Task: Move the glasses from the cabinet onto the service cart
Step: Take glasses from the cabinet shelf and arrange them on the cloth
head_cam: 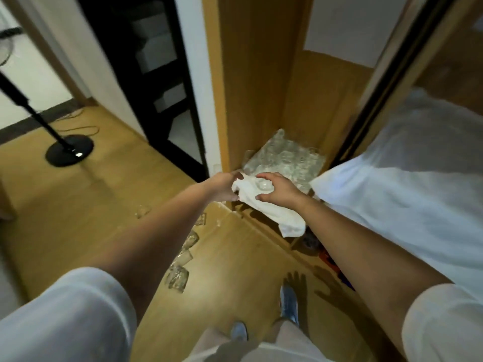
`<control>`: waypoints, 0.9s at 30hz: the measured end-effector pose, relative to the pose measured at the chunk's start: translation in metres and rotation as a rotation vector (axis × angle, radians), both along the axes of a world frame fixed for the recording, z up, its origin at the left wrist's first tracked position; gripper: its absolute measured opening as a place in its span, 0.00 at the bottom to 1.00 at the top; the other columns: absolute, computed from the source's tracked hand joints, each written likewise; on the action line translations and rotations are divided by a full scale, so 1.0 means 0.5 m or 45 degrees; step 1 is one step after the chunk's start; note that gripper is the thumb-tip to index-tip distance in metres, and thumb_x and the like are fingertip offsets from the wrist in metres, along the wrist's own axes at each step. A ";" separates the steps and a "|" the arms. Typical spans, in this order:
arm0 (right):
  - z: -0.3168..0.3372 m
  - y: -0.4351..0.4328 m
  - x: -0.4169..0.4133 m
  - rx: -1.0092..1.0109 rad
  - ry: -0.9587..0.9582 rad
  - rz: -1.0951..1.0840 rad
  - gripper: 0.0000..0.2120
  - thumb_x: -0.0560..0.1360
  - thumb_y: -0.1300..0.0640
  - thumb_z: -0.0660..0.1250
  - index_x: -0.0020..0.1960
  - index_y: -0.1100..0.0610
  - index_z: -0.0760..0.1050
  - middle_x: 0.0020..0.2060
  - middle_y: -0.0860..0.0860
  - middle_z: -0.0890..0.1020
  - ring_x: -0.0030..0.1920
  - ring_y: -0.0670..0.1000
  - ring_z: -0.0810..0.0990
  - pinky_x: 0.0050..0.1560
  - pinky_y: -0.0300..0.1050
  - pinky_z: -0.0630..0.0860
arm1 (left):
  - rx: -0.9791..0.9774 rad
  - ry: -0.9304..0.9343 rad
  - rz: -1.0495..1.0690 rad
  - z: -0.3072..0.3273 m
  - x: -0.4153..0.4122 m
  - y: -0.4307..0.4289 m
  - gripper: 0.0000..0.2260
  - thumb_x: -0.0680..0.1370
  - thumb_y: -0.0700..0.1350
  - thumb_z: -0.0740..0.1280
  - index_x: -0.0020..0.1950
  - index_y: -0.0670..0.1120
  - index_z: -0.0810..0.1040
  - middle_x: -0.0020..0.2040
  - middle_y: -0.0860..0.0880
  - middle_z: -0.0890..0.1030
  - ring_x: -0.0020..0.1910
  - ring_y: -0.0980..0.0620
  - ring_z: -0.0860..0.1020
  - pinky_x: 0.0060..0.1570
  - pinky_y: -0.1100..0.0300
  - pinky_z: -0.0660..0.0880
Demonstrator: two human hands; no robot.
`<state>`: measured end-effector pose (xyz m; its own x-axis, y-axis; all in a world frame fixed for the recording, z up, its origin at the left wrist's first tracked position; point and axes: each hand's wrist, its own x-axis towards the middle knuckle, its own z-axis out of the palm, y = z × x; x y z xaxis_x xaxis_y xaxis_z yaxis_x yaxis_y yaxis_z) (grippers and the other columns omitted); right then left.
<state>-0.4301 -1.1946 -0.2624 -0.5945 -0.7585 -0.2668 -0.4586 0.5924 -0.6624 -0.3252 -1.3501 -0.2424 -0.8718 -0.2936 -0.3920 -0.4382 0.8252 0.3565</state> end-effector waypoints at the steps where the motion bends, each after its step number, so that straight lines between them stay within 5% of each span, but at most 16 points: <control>1: -0.007 -0.018 0.008 -0.010 -0.004 0.017 0.31 0.71 0.54 0.73 0.71 0.49 0.67 0.69 0.53 0.68 0.67 0.54 0.69 0.59 0.40 0.65 | 0.001 -0.009 0.045 -0.009 0.016 -0.015 0.28 0.74 0.43 0.70 0.73 0.45 0.65 0.67 0.43 0.73 0.64 0.44 0.72 0.62 0.56 0.69; 14: -0.110 -0.206 -0.043 0.129 -0.096 0.334 0.36 0.72 0.56 0.72 0.75 0.51 0.60 0.72 0.55 0.61 0.70 0.55 0.65 0.63 0.45 0.69 | 0.104 -0.250 0.342 -0.145 0.071 -0.112 0.30 0.74 0.46 0.71 0.74 0.48 0.64 0.69 0.44 0.71 0.68 0.45 0.69 0.64 0.56 0.67; 27: -0.162 -0.331 -0.290 0.096 -0.065 0.257 0.32 0.72 0.59 0.71 0.73 0.52 0.63 0.70 0.55 0.65 0.67 0.56 0.69 0.62 0.41 0.66 | 0.115 -0.187 0.476 -0.174 -0.188 -0.232 0.29 0.74 0.43 0.70 0.73 0.46 0.65 0.70 0.45 0.71 0.67 0.45 0.71 0.61 0.59 0.68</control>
<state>-0.5749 -1.3599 -0.3435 -0.4167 -0.8377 -0.3529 -0.5398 0.5404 -0.6454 -0.4190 -1.4660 -0.3291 -0.6442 -0.5382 -0.5435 -0.7537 0.5674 0.3315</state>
